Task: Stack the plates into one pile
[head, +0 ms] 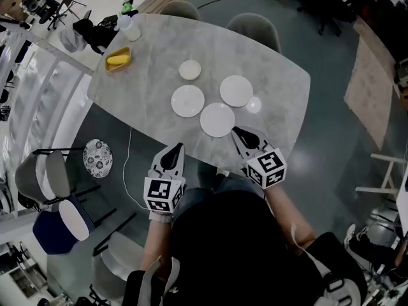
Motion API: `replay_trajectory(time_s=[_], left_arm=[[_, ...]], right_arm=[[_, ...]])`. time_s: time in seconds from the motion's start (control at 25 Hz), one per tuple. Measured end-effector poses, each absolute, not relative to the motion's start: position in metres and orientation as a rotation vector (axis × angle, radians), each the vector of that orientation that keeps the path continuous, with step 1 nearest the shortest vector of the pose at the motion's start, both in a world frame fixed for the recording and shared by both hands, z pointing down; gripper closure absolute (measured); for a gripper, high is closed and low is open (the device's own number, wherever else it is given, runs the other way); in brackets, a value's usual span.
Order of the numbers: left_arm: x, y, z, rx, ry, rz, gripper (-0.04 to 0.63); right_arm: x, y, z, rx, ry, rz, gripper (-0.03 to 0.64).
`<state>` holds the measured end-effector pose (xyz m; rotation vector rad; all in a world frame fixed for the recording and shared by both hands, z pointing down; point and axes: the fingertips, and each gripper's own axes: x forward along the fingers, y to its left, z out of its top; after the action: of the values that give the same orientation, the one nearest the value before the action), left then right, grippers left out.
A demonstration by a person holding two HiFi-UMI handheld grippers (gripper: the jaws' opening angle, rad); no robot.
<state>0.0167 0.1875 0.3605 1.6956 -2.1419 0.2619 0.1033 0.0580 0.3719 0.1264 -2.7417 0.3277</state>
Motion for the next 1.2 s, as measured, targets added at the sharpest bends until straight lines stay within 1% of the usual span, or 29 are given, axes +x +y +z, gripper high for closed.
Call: replay_trajectory(time_s=[0.44, 1.2], left_arm=[[0.013, 0.127, 0.411, 1.752, -1.916, 0.394, 0.588], [-0.018, 0.082, 0.505, 1.975, -1.371, 0.638, 0.588]], right_arm=[[0.116, 0.015, 0.421, 0.248, -2.619, 0.425, 0.597], [0.088, -0.003, 0.496, 0.597, -2.394, 0.601, 0.597]])
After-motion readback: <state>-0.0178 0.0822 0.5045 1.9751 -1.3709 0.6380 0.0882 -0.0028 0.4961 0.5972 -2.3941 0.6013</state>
